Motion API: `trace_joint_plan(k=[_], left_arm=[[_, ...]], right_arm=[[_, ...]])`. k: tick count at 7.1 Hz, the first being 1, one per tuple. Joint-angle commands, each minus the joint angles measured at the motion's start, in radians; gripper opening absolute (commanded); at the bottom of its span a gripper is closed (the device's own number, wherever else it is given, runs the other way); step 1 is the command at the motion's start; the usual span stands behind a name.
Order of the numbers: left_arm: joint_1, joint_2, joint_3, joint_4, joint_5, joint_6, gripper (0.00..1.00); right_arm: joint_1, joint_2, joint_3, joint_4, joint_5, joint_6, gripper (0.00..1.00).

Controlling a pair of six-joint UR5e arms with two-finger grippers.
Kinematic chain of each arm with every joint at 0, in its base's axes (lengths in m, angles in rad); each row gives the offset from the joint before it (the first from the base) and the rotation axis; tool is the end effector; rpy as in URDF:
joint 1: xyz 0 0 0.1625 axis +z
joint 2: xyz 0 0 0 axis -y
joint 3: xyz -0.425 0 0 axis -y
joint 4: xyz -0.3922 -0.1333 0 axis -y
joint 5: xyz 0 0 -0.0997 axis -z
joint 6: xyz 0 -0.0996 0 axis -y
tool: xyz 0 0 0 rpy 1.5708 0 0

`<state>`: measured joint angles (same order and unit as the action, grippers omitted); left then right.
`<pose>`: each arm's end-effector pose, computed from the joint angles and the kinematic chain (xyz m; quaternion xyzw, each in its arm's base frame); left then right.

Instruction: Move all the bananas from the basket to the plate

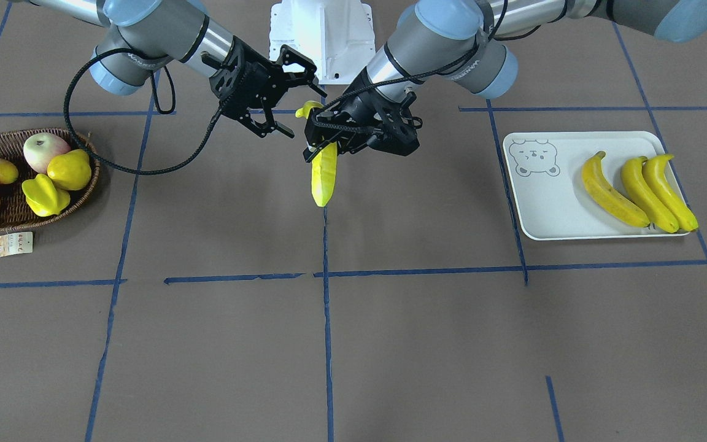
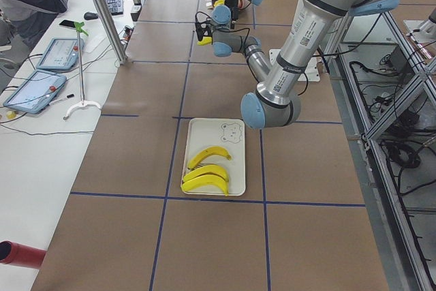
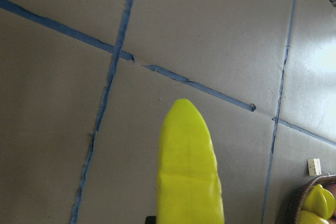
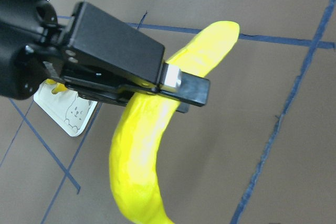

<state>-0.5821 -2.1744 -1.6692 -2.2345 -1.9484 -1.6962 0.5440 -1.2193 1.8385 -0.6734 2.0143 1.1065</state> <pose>0.4912 -0.4389 0.1804 -0.0015 0.6367 -0.1529 0.7558 -0.4331 -0.3678 0.2392 0.1843 -0.6645 -0.1229 0.7137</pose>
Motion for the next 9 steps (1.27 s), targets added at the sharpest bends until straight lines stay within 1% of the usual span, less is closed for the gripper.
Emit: trace_joint_plan(k=[1,2,3,4,5,7,8,9], left_arm=[[-0.034,0.050,-0.003,0.073,0.002,0.001,0.00],[-0.066,0.062,-0.004,0.149,-0.001,0.012,0.00],[-0.100,0.073,-0.021,0.232,-0.006,0.021,0.00],[-0.108,0.093,-0.056,0.316,-0.004,0.105,0.00],[-0.110,0.120,-0.120,0.435,-0.001,0.191,0.00],[-0.127,0.127,-0.228,0.705,0.003,0.414,0.00],[-0.146,0.137,-0.257,0.822,0.005,0.514,0.00],[-0.159,0.165,-0.283,0.889,0.005,0.614,0.00]], right_arm=[[0.074,-0.074,0.021,-0.009,0.084,0.000,1.00],[0.115,-0.104,0.022,-0.009,0.119,0.000,1.00],[0.148,-0.143,0.024,-0.026,0.127,-0.002,1.00],[0.183,-0.166,0.030,-0.076,0.127,-0.004,1.00],[0.207,-0.183,0.031,-0.130,0.126,-0.010,1.00],[0.238,-0.251,0.031,-0.170,0.121,-0.022,1.00],[0.258,-0.294,0.031,-0.176,0.121,-0.063,1.00],[0.281,-0.321,0.034,-0.219,0.120,-0.124,1.00]])
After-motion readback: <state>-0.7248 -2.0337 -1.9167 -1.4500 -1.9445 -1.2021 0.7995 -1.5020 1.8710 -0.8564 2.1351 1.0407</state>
